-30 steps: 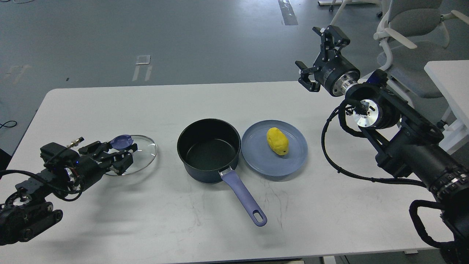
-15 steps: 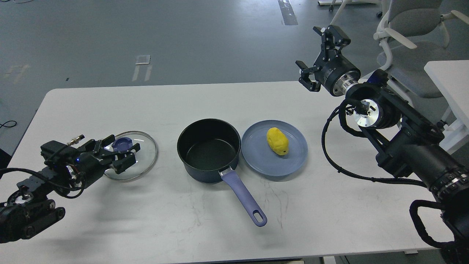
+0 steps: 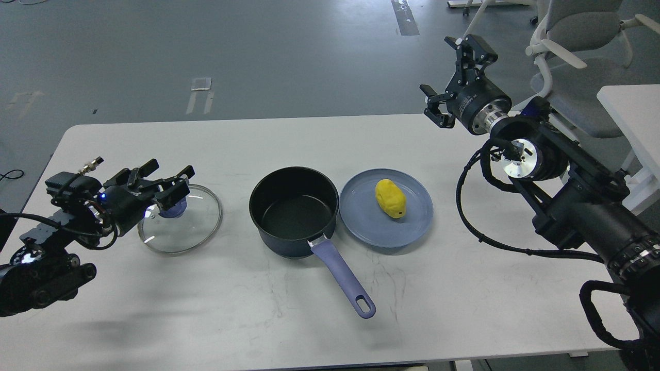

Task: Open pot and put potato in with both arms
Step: 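Open the left gripper and raise it away from the lid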

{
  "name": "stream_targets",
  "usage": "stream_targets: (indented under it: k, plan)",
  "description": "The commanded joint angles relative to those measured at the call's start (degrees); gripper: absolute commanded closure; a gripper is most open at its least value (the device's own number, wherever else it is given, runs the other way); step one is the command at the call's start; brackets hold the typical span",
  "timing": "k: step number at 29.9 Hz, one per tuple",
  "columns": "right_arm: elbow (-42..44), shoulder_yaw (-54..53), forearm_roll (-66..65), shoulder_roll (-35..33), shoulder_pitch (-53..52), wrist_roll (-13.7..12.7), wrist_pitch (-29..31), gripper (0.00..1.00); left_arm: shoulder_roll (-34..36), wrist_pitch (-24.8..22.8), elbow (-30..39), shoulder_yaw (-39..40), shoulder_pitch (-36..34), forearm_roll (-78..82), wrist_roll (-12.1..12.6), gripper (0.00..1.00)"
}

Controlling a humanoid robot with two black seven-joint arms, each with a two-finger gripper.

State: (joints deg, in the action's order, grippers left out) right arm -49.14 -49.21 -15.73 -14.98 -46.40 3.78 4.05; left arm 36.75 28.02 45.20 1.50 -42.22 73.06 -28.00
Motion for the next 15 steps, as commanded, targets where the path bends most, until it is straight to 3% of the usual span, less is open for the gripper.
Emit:
stream_targets:
  k: [1,10,11,15]
  plan:
    - [0.0,0.0,0.1,-0.3,-0.2,0.0,0.0,0.0,1.7,0.0,0.8,0.5,-3.0,-5.0,0.0,0.02]
    - [-0.3,0.1,0.1,-0.9,-0.5,0.0,0.1,0.0,2.8,0.0,1.2,0.6,-15.8,-29.4,0.0,0.02]
    - [-0.4,0.1,0.0,-1.0,-0.5,0.0,0.1,0.0,2.8,-2.4,1.2,0.6,-16.8,-31.6,0.0,0.02]
    - [-1.8,0.3,-0.1,-2.2,-0.7,0.0,0.3,0.0,2.5,-21.7,0.2,0.7,-20.7,-41.9,0.0,0.02]
